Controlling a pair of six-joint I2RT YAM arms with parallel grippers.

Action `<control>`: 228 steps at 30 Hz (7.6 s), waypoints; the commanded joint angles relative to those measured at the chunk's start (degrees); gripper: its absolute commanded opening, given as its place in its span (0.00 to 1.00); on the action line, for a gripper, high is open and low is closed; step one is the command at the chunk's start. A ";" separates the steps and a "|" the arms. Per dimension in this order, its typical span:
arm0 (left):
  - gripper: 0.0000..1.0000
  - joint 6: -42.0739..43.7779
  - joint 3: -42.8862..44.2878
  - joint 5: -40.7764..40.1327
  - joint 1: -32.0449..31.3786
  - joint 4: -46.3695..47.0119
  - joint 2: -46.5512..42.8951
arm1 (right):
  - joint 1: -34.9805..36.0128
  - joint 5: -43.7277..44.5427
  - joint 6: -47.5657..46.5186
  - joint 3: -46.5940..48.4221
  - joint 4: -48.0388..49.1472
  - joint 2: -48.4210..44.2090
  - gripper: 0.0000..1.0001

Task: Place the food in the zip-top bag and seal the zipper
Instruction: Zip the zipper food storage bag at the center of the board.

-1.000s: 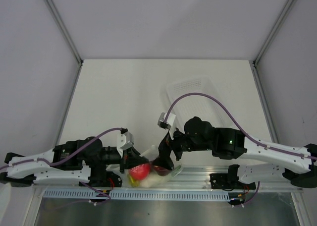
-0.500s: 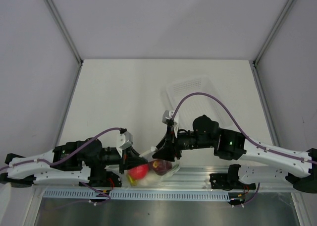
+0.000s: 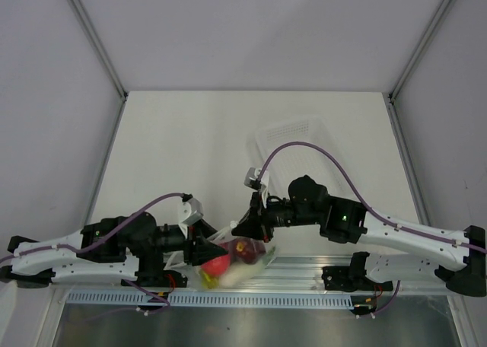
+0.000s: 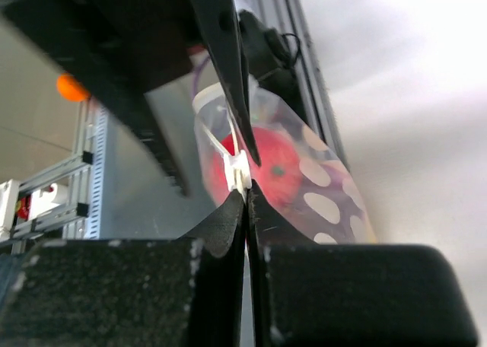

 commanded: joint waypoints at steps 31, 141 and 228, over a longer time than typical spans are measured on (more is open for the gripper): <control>0.38 5.70 0.74 -9.57 1.37 14.04 5.36 | 1.50 5.44 4.16 -7.10 10.80 -2.70 0.00; 0.00 -6.87 -1.20 -2.54 4.45 0.42 -3.88 | -12.21 -28.39 -20.01 19.52 -23.91 18.82 0.52; 0.00 -11.00 4.34 -6.76 4.45 -16.19 -10.73 | -5.62 -14.15 -17.89 18.46 -16.79 17.32 0.59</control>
